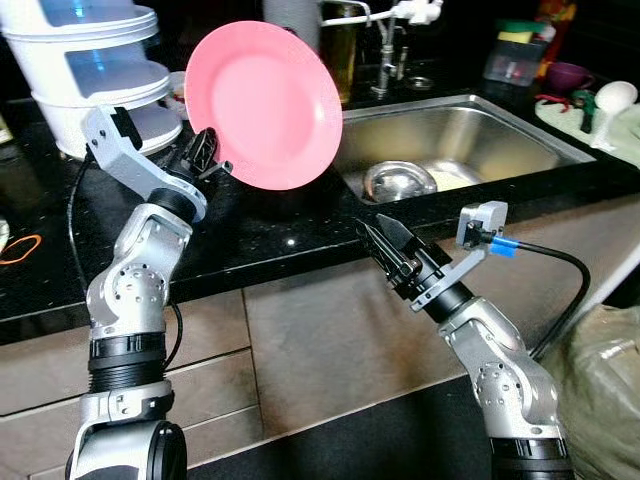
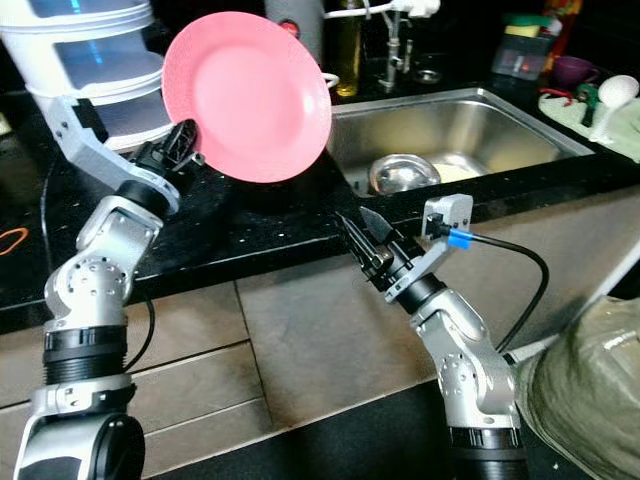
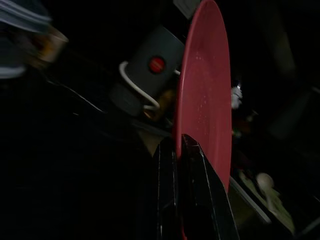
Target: Kitchen organization
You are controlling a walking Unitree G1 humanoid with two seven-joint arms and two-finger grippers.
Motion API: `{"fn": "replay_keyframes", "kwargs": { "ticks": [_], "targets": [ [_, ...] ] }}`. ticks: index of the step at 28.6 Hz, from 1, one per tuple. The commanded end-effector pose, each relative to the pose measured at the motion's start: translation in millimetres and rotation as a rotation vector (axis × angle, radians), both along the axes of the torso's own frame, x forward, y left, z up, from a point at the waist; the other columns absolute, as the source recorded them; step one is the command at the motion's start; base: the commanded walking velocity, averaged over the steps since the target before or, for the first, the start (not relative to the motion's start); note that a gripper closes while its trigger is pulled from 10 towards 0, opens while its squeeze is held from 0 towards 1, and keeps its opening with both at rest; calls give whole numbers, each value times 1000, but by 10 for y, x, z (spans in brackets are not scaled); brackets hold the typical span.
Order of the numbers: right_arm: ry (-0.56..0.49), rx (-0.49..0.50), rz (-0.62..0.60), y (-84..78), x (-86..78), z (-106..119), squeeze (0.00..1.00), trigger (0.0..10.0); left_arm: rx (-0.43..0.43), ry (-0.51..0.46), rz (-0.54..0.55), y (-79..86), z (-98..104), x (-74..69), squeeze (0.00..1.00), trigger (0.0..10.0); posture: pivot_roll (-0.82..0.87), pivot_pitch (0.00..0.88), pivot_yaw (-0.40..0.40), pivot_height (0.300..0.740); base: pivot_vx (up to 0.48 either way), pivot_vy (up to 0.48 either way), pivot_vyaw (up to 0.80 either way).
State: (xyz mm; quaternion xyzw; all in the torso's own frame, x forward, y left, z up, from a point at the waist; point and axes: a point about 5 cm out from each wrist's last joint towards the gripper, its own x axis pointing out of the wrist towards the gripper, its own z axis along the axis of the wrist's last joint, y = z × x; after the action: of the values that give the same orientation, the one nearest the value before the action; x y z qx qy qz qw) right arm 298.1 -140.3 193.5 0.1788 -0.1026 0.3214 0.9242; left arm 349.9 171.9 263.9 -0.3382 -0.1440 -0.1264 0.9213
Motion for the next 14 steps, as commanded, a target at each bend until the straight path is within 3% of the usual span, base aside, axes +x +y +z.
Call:
{"fn": "replay_keyframes", "kwargs": {
  "ticks": [1, 6, 14],
  "targets": [
    [5, -5, 10, 19, 2, 5, 0, 10000, 16, -15, 17, 36, -1, -20, 0, 10000, -5, 30, 0, 740, 0, 0, 0],
    [6, -12, 14, 27, 2, 1, 0, 10000, 18, -4, 26, 43, -42, -20, 0, 10000, -6, 30, -1, 740, 0, 0, 0],
    [10, -18, 30, 68, -3, -13, 0, 10000, 49, -14, 39, 46, -59, -37, 0, 10000, -4, 29, -4, 740, 0, -357, 0]
  ]
}}
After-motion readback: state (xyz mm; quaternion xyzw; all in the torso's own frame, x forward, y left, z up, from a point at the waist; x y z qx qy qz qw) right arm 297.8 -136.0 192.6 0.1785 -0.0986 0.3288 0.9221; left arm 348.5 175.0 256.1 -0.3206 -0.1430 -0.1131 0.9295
